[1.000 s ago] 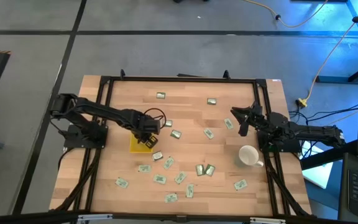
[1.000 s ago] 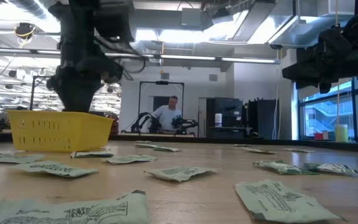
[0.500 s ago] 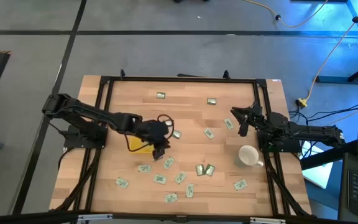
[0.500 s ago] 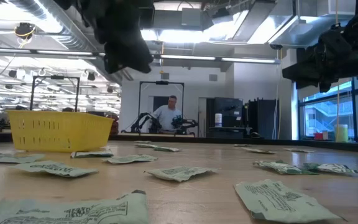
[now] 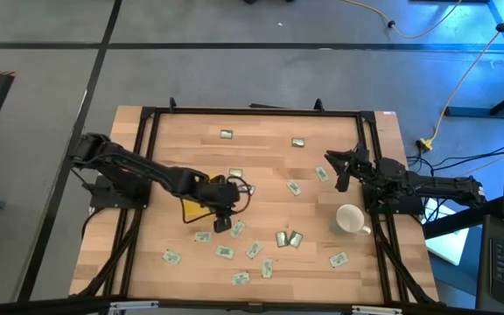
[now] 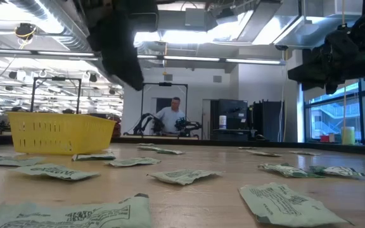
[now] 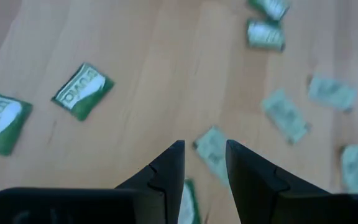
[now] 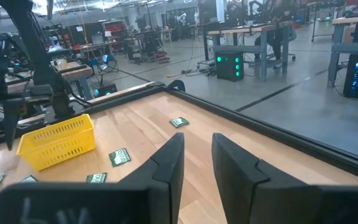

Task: Pick and place Stevia / Truvia into bins
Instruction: Put the green packet into the yellow bin

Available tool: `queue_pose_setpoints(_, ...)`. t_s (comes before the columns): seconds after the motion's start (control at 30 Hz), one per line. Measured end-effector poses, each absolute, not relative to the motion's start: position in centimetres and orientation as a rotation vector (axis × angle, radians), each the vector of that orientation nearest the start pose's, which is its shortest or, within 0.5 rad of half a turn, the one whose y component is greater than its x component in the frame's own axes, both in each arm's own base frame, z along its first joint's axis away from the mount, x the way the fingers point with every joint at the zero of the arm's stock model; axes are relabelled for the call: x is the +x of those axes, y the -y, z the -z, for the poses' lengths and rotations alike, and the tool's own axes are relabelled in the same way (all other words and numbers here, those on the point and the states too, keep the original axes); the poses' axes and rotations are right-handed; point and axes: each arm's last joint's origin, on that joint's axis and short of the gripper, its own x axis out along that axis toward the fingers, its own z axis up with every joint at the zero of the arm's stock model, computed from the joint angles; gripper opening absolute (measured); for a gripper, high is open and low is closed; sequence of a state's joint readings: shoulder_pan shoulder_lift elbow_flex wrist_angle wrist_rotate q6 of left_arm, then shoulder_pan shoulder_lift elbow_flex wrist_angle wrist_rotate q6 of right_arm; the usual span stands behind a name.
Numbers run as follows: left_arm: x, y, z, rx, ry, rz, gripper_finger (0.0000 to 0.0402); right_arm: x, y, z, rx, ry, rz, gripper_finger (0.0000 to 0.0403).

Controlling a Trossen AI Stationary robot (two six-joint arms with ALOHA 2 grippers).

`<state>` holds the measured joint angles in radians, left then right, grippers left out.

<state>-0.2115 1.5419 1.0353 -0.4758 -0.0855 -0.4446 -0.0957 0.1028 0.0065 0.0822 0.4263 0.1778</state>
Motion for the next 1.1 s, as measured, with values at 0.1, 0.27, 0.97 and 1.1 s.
queue_pose_setpoints(0.1, 31.2, 6.4, -22.4, -0.172, -1.105, -0.099, 0.0111, 10.0, 2.2, -16.5, 0.172, 0.032, 0.522, 0.0087)
queue_pose_setpoints(0.27, 33.0, 6.9, -21.3, -0.058, -1.201, -0.054, 0.0111, 10.0, 2.2, -16.5, 0.172, 0.033, 0.522, 0.0087)
queue_pose_setpoints(0.97, 34.1, 7.7, -14.4, -0.075, -1.475, -0.022, 0.0109, 10.0, 2.2, -16.5, 0.171, 0.033, 0.522, 0.0087)
queue_pose_setpoints(1.1, 34.1, 7.7, -14.3, -0.082, -1.478, -0.024, 0.0093, 10.0, 2.2, -16.5, 0.171, 0.032, 0.522, 0.0087)
